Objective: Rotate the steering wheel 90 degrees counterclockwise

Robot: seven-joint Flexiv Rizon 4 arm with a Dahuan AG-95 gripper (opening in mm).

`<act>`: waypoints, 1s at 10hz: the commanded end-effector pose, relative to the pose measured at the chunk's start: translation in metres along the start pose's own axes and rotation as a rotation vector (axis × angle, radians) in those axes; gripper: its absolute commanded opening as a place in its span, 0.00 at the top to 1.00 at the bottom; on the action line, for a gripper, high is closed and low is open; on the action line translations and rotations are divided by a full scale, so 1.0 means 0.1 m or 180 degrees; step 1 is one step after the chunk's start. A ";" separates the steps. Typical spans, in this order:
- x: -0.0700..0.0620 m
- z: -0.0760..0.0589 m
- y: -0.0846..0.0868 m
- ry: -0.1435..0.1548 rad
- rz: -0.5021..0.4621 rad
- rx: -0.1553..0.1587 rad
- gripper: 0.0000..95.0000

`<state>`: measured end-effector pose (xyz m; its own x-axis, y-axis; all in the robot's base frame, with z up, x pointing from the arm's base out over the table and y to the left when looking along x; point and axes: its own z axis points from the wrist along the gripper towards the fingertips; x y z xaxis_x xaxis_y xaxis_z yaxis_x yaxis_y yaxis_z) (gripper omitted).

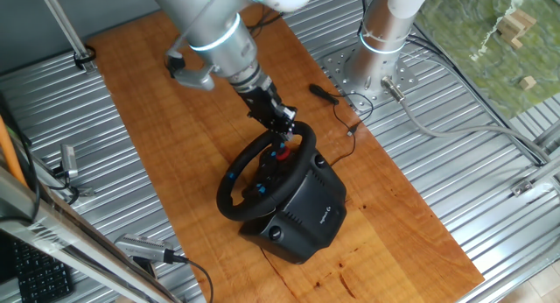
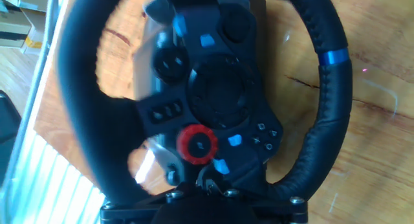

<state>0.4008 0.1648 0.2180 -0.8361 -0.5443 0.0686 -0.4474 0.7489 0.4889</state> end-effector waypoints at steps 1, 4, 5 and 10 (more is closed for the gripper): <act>0.07 -0.38 -0.04 -0.0145 0.0140 0.0171 1.00; 0.13 -0.99 -0.29 -0.0326 0.0463 0.0764 1.00; 0.19 -1.15 -0.33 -0.0438 0.0564 0.1096 1.00; 0.49 -1.39 -0.35 -0.0779 0.0892 0.1246 1.00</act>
<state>0.4186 0.0674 0.3189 -0.9590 -0.2790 -0.0489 -0.2833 0.9462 0.1567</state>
